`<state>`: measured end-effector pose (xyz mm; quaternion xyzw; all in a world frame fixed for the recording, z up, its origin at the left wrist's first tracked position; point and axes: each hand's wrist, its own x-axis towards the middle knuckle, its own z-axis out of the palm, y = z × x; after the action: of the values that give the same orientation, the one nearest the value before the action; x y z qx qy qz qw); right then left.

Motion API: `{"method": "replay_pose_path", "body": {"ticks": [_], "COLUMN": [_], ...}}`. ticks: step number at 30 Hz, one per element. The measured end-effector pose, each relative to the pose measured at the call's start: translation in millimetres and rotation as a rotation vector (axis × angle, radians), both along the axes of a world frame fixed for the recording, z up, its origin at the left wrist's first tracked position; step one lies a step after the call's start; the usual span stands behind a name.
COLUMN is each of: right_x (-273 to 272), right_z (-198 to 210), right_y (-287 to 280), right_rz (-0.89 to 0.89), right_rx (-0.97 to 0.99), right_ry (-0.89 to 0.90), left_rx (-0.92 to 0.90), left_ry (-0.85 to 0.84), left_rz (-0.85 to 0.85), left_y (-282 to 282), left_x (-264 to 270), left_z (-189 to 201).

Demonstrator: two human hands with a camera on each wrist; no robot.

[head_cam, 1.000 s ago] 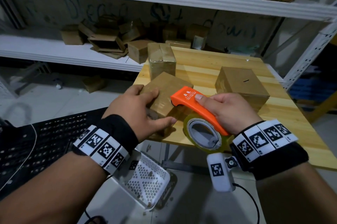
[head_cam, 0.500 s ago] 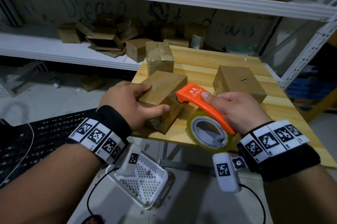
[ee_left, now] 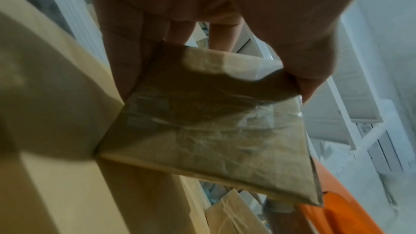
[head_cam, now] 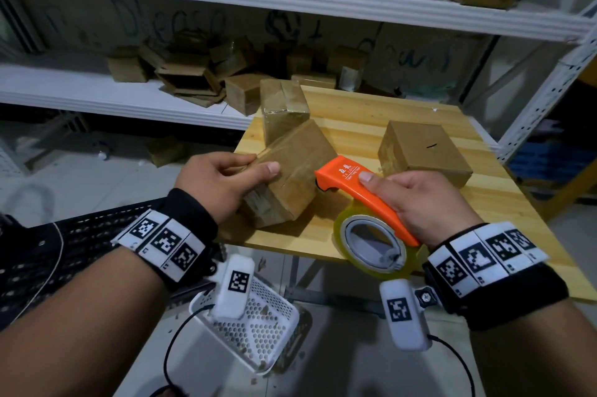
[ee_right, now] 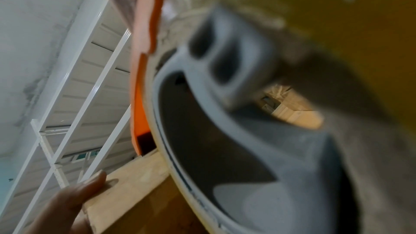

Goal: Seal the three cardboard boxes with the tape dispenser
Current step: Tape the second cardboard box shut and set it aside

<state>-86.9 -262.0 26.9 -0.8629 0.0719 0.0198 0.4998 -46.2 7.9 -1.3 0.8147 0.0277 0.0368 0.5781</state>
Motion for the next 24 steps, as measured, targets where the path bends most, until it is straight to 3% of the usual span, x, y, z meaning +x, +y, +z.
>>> {"method": "replay_pose_path", "body": {"ticks": [6, 10, 14, 17, 21, 24], "right_x": [2.0, 2.1, 3.0, 3.5, 6.1, 6.8], "right_z": [-2.2, -3.5, -3.3, -3.0, -5.0, -5.4], "right_y": [6.8, 10.0, 13.2, 17.6, 21.1, 23.2], "right_rz": [0.006, -0.001, -0.011, -0.015, -0.03, -0.038], "right_rx": [-0.007, -0.045, -0.074, -0.064, -0.08, -0.081], "right_ry": [0.003, -0.02, -0.036, -0.037, -0.057, -0.062], "left_rx": [-0.093, -0.058, 0.134, 0.365, 0.556, 0.663], "left_ry": [0.102, 0.078, 0.04, -0.134, -0.401, -0.323], "left_rz": [-0.003, -0.019, -0.036, -0.009, -0.132, -0.207], "left_y": [-6.0, -5.0, -2.9, -1.8, -7.6, -6.7], "left_x": [-6.0, -6.0, -6.5, -3.1, -9.0, -14.4], "left_z": [-2.1, 1.5, 7.4, 2.7, 4.5, 9.5]}}
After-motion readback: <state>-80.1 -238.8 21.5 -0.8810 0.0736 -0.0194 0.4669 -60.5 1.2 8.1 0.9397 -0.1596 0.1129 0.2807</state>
